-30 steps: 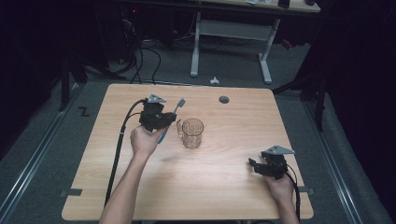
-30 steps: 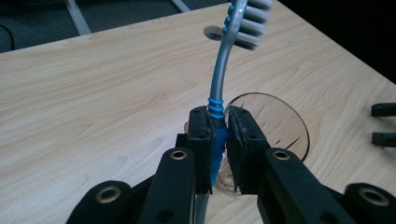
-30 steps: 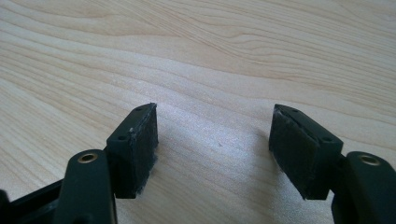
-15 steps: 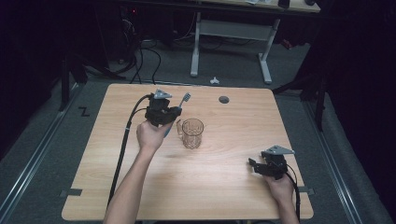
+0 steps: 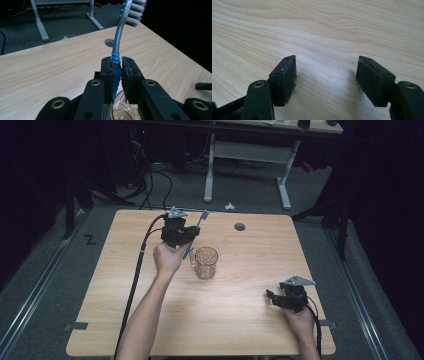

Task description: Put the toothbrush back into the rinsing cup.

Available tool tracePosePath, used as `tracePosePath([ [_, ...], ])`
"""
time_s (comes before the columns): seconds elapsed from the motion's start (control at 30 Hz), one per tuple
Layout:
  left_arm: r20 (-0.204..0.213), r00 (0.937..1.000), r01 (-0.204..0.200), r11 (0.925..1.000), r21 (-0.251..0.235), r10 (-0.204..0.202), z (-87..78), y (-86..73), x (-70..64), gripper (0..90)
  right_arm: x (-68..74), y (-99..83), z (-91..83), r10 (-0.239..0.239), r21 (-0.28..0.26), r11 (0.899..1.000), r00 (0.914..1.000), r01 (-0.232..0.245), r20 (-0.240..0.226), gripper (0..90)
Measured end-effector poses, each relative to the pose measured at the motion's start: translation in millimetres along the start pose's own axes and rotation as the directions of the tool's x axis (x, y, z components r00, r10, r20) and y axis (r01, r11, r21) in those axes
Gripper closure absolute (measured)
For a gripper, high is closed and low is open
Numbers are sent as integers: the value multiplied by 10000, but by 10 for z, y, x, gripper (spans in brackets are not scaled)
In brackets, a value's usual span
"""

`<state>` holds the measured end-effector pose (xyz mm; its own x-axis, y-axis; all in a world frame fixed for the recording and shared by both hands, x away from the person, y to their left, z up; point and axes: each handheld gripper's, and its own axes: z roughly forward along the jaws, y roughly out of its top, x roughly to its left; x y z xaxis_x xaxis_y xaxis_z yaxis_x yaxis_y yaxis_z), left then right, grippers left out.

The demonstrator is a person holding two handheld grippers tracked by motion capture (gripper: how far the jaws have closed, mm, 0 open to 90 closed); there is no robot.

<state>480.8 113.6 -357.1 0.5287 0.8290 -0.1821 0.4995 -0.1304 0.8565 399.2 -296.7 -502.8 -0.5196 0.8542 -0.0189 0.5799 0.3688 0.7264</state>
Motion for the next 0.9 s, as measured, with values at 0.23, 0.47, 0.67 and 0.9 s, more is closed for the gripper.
tracePosePath([
  [0.23, 25, 9998, 222, 9977, -636, -221, -4, 24, 16, 801, 1, 0, 0, -10, -5, 10000, 10000, 10, -6, 332],
  [0.47, 134, 9985, 539, 9946, -888, -530, 41, 23, 54, 801, 1, 0, 0, -6, 0, 10000, 10000, 6, -1, 332],
  [0.67, 189, 9977, 664, 9924, -1036, -648, 101, 25, 44, 802, 1, 0, 0, -6, -1, 10000, 10000, 6, 2, 333],
  [0.9, 377, 9960, 854, 9872, -1348, -811, 129, 30, 54, 801, 1, 0, 0, -6, 1, 10000, 10000, 6, -2, 333],
])
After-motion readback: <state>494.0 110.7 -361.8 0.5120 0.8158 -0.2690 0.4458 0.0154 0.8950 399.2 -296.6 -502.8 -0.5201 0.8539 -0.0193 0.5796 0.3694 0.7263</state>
